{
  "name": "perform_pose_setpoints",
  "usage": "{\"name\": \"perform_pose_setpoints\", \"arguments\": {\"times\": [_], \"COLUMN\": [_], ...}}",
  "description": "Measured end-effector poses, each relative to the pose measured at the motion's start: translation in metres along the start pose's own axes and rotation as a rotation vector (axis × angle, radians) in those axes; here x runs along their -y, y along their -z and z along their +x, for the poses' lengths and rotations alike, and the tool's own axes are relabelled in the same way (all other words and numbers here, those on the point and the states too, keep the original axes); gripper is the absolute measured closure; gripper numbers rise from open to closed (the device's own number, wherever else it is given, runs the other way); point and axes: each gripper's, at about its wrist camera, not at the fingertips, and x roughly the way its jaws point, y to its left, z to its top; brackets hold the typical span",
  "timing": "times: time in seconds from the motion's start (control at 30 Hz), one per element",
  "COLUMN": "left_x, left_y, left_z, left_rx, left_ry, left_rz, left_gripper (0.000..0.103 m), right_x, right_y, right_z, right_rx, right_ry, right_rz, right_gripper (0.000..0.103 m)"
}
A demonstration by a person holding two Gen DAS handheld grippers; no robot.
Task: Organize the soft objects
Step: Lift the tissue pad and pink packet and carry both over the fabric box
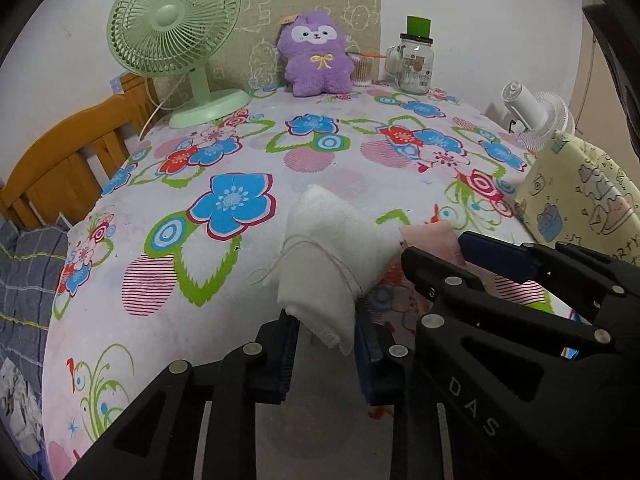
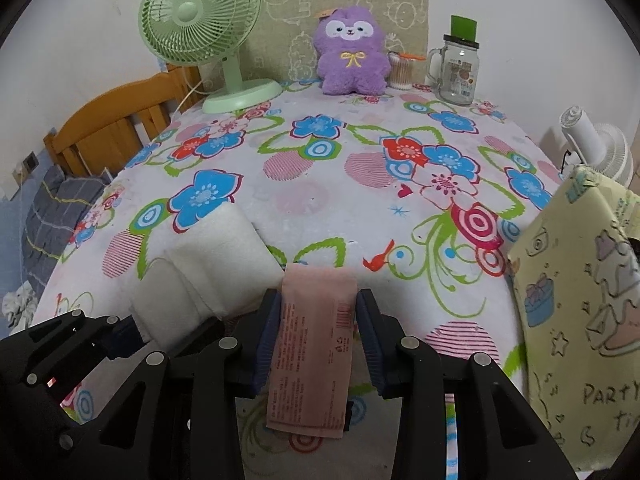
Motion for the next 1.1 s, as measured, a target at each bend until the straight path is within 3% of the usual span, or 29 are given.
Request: {"name": "perform_pose_setpoints", "arguments": {"times": [1.1], "left_x": [0.046], "left_y": [-0.005], "left_z": [-0.098], "left_rx": [0.159], "left_ry": [-0.023], "left_rz": [-0.056], "left_gripper": [0.078], "right_x": [0.025], "right_y": [-0.002], "right_z": [-0.114], "right_rx": [0.155], "right_ry": [-0.030], "right_rz": [-0.024], "right_gripper": [0.061]}}
